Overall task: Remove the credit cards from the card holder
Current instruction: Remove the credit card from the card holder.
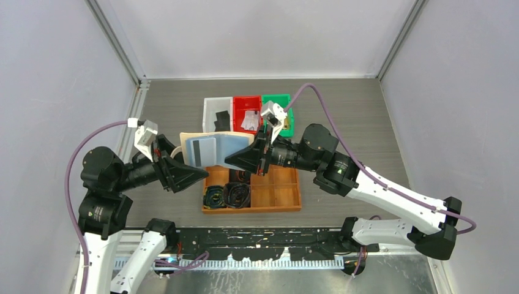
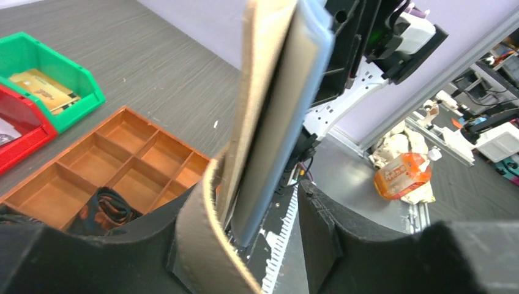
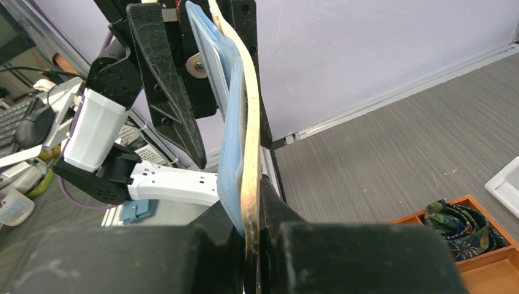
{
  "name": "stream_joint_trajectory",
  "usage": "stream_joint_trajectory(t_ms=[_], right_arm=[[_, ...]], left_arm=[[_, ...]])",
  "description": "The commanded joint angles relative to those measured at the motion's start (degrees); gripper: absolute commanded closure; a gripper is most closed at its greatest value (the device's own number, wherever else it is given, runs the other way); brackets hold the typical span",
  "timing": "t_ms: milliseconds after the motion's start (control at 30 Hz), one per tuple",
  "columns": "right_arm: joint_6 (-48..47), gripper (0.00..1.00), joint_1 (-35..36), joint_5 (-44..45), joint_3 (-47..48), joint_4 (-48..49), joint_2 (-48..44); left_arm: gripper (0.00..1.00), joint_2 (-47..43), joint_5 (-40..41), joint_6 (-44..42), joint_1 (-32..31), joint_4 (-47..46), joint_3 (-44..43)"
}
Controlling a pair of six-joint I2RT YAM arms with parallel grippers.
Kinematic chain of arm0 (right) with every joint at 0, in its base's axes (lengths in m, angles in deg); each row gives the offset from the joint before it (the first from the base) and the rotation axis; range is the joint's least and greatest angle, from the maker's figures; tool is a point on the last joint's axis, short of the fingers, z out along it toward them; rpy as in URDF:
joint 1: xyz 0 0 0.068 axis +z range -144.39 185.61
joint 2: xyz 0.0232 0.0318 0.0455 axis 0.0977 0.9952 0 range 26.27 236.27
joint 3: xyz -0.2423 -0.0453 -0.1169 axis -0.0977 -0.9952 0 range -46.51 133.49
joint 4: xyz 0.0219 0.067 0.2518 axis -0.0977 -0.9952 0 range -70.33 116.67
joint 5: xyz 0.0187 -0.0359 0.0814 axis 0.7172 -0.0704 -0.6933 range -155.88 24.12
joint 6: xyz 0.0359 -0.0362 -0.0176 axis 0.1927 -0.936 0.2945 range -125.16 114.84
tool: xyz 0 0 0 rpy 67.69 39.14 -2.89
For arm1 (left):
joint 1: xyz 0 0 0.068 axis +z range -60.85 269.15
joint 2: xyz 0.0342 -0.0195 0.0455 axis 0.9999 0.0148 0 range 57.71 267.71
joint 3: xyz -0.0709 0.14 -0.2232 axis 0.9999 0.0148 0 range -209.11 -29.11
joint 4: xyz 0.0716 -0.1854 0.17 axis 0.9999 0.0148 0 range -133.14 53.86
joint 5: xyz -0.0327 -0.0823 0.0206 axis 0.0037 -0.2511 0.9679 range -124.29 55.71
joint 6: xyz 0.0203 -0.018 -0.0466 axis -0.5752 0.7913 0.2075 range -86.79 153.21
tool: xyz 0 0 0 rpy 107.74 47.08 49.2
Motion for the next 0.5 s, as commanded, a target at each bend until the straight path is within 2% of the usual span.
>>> stream_joint_trajectory(t_ms=[0,67,233,467], right_arm=[[2.9,0.99,-0.1,2.1,0.3,6.3,-1.7],[3.0,0.99,-0.1,3.0,-0.1,6.5,-1.9],[4.1,0.99,0.0,2.9,-1.0,6.8,-2.0],[4.8,0.99,-0.1,-0.1,-1.8,7.7,-2.4]], left_arm=[[0.48,-0.7,-1.4,7.6,0.1,-9.2,-0.3],[0.5,-0.8,-1.0,8.1,0.1,-9.5,-0.6],[0.65,-0.8,-0.5,6.3,0.0,-8.3,-1.8],[0.66,0.8,0.3,3.8,0.1,-5.8,-4.1]])
